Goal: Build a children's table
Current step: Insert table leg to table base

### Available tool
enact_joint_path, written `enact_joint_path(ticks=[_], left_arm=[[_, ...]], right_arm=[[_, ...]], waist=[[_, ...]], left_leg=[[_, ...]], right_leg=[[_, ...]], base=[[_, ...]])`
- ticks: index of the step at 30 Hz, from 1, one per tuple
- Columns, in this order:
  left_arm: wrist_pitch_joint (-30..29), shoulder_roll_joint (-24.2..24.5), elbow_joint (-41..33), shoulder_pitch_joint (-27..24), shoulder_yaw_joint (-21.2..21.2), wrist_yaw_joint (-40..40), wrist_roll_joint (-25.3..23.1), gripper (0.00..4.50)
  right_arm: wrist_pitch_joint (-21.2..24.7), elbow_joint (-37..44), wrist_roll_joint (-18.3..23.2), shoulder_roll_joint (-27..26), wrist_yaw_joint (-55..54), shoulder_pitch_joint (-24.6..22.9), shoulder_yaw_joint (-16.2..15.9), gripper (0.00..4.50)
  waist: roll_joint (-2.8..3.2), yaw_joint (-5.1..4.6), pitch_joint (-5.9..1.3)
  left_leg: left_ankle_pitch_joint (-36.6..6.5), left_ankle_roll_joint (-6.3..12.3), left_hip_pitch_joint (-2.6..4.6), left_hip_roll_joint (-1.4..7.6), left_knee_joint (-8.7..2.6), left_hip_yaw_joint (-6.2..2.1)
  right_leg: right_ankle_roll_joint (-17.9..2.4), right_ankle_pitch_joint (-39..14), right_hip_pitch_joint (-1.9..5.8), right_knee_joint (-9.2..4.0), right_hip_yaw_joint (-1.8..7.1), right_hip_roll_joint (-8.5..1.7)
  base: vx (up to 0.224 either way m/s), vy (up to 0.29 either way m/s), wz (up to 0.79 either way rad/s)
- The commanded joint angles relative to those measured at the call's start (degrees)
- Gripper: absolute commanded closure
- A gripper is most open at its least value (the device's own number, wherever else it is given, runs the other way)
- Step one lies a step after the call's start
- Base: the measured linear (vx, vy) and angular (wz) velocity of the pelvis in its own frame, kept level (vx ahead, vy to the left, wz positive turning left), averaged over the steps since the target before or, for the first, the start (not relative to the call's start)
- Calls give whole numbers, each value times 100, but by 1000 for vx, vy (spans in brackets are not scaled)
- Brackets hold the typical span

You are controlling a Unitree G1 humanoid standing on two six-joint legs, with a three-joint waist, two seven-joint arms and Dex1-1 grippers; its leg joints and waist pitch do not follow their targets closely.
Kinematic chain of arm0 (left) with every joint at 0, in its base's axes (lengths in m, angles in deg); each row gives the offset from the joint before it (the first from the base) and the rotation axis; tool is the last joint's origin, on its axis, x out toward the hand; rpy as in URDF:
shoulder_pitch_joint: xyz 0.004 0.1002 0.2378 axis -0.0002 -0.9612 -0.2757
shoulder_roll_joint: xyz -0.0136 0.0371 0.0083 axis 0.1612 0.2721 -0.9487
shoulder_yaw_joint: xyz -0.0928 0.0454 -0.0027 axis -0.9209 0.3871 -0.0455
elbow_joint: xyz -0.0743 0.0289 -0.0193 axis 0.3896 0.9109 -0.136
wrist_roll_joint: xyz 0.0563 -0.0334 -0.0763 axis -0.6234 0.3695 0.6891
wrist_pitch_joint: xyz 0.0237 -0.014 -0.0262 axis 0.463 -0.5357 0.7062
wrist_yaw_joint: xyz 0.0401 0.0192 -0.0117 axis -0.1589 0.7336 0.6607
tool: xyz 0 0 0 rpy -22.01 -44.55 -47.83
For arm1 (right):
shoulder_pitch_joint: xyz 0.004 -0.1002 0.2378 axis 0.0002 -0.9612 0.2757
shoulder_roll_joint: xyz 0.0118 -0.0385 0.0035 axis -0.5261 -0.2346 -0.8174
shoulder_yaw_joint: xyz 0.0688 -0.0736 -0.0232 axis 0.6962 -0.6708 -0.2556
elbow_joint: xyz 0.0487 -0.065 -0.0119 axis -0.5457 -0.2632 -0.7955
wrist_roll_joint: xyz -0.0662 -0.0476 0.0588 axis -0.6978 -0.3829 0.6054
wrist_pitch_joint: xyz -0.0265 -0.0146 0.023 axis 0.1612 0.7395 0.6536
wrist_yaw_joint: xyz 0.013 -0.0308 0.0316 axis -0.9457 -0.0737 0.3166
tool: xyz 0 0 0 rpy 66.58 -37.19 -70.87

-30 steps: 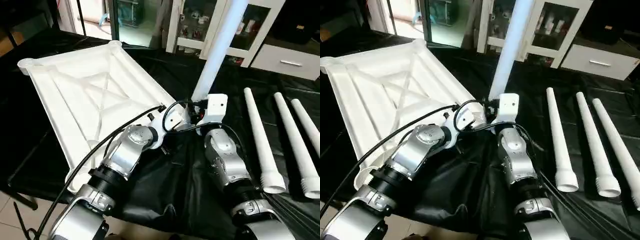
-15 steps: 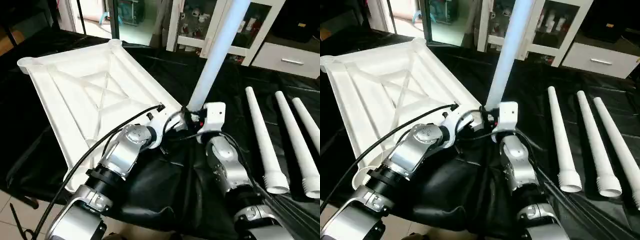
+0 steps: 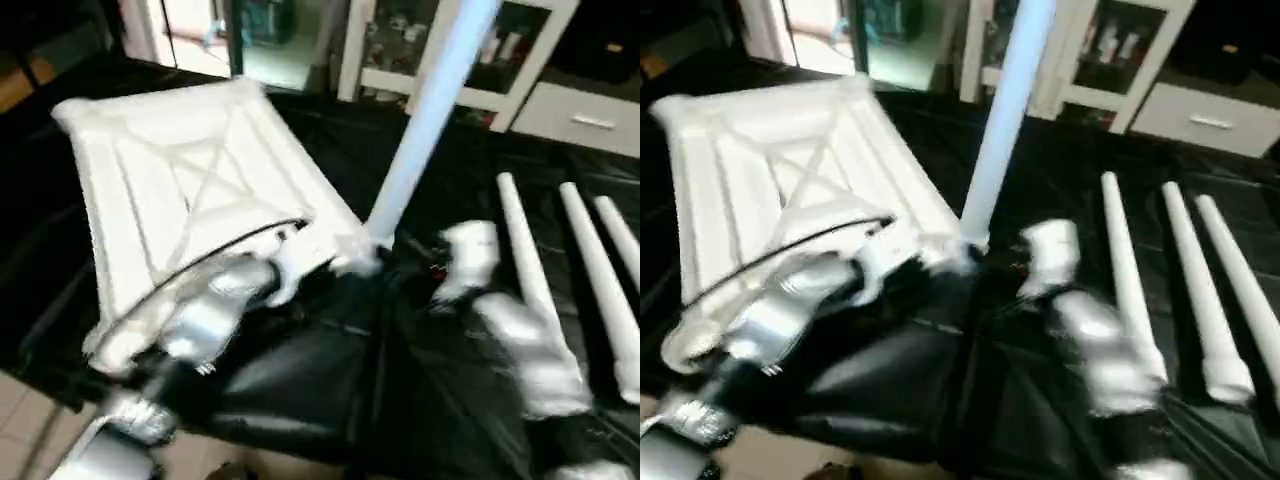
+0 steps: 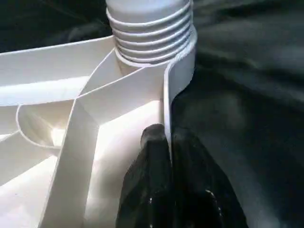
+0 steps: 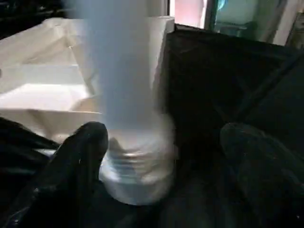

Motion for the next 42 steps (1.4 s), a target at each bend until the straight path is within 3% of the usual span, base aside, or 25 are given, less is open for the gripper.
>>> enact_joint_path(ticks=[1,4,9,12,16,23,28,36,42], left_arm=[[300,-29,-267,-260,177,-517,442,450],[259,116,-485,-427,213,-837,602,450],[330,195,-563,-513,217,-950,645,450],[359,190,-563,-526,215,-983,617,450],[334,162,-628,-547,200,-1022,592,450],[307,213,-729,-594,249,-1147,607,450],[313,231,-738,-598,283,-1227,612,450],[304,227,-761,-600,284,-1251,568,450],[275,244,-801,-632,285,-1277,558,450]], right_arm=[[271,403,259,225,525,-72,-7,34],[383,630,335,638,1052,-152,-54,34],[907,796,491,1348,2218,-344,-491,34],[931,810,454,1378,2339,-363,-535,34],[839,585,327,1310,2424,-241,-593,34],[701,163,166,1107,2398,100,-688,34],[564,-219,4,948,2491,312,-838,34],[351,-524,-115,896,2619,470,-883,34],[243,-678,-86,936,2758,549,-784,34]], waist=[[11,26,-306],[4,60,-304],[-1,111,-323],[-51,133,-337],[-53,148,-346],[-22,155,-396],[-4,170,-407],[-32,163,-378],[-28,169,-405]], left_leg=[[-849,611,102,480,-396,-172],[-909,567,121,484,-390,-163],[-891,597,88,481,-363,-174],[-852,601,81,469,-341,-169],[-861,534,86,473,-336,-182],[-518,622,90,455,-284,-167],[-493,643,103,453,-264,-157],[-1020,370,81,454,-282,-183],[-829,434,75,450,-260,-181]], right_leg=[[-1409,-894,278,-236,296,-403],[-1366,-1106,267,-248,302,-407],[-1315,-1239,290,-246,303,-418],[-1295,-1349,275,-247,305,-428],[-1262,-1498,265,-229,297,-426],[-1435,-935,281,-148,289,-413],[-1545,-860,278,-132,284,-406],[-1312,-1613,272,-188,297,-429],[-1346,-1332,281,-144,291,-420]], base=[[0,0,0],[0,0,0],[0,0,0],[0,0,0],[0,0,0],[0,0,0],[0,0,0],[0,0,0],[0,0,0]])
